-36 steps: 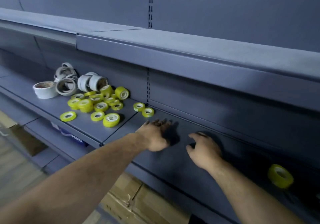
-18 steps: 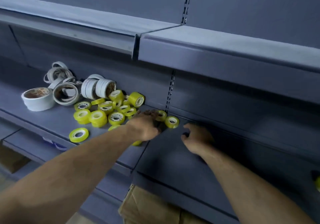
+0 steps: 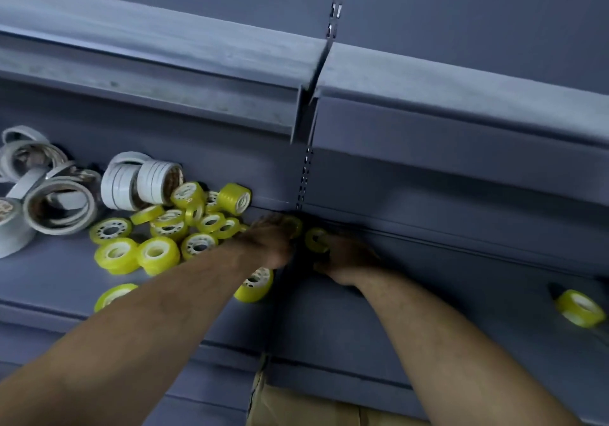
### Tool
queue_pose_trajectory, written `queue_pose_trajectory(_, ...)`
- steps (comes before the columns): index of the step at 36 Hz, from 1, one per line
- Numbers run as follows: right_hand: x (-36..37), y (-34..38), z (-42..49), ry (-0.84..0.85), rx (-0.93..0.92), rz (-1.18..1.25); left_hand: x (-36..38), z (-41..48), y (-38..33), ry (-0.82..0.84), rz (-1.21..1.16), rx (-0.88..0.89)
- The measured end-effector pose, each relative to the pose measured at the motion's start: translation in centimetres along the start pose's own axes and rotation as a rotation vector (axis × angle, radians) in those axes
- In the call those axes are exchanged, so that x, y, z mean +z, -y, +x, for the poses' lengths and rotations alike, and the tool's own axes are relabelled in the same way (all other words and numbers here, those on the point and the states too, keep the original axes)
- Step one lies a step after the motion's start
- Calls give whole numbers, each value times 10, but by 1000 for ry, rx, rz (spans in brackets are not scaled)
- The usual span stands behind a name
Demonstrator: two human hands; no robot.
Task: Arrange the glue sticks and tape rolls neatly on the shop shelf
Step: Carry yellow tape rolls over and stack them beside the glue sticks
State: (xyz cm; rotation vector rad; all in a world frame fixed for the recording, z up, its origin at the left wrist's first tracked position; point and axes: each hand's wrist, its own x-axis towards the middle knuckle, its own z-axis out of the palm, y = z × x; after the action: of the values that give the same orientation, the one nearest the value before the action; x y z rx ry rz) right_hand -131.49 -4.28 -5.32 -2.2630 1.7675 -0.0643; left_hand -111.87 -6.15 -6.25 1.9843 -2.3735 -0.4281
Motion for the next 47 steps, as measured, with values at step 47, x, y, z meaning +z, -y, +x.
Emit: queue_pose_trajectory(47,-54,-66,-88,-107,405,1298,-32,-18,-92,140,-1346,-142)
